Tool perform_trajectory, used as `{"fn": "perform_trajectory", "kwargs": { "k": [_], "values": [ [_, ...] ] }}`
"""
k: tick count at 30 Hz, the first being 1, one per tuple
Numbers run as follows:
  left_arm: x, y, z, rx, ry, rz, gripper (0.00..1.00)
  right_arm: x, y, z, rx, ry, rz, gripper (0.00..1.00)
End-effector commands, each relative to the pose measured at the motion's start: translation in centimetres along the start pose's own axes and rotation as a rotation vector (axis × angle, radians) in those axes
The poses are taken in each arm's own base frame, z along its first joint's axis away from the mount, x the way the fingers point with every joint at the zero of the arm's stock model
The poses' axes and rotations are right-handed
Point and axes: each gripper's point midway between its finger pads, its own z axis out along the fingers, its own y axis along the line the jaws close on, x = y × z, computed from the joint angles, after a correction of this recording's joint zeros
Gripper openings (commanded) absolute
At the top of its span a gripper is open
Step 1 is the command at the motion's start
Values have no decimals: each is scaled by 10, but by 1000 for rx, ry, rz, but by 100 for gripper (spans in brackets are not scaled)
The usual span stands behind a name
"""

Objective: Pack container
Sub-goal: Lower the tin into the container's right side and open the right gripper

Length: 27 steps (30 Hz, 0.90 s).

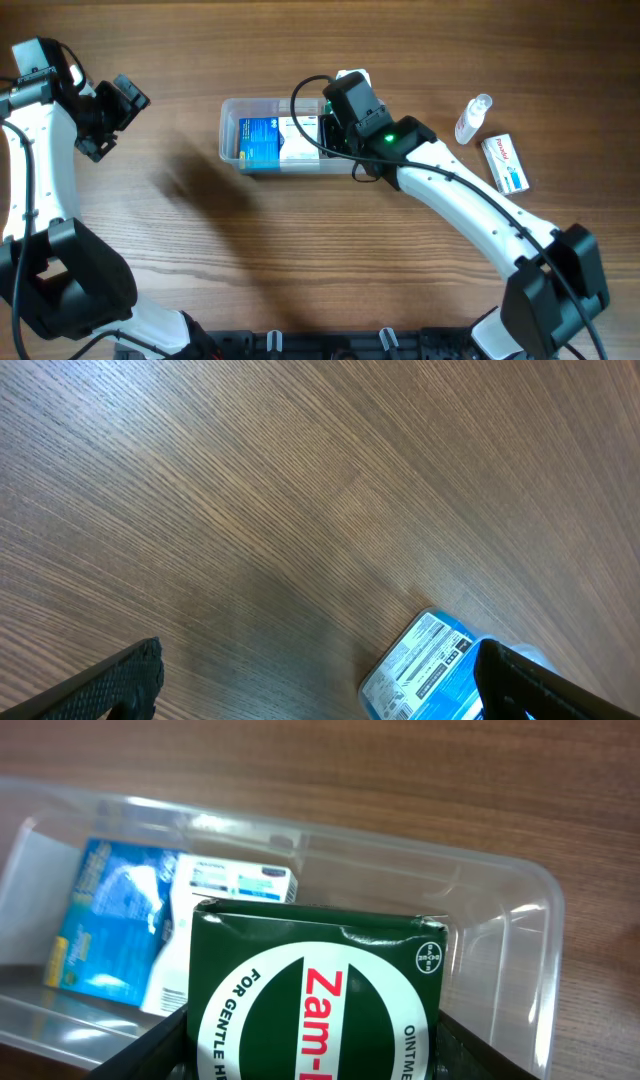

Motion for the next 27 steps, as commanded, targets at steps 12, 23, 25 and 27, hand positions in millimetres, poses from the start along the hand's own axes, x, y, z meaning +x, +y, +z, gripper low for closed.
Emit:
{"fn": "perform_trajectory", "kwargs": {
  "k": [12,23,25,27],
  "values": [
    [-7,-3,-10,8,-34,-9,100,13,-6,40,58,63,-96,63],
    [-7,-3,-10,8,-34,-9,100,18,-24,65,79,94,-33,63],
    [-7,-3,-10,8,-34,-9,100,21,-23,72,43,114,-16,63],
    [-7,-3,-10,8,-34,-9,100,24,-20,77,10,133,-7,62]
  ]
}}
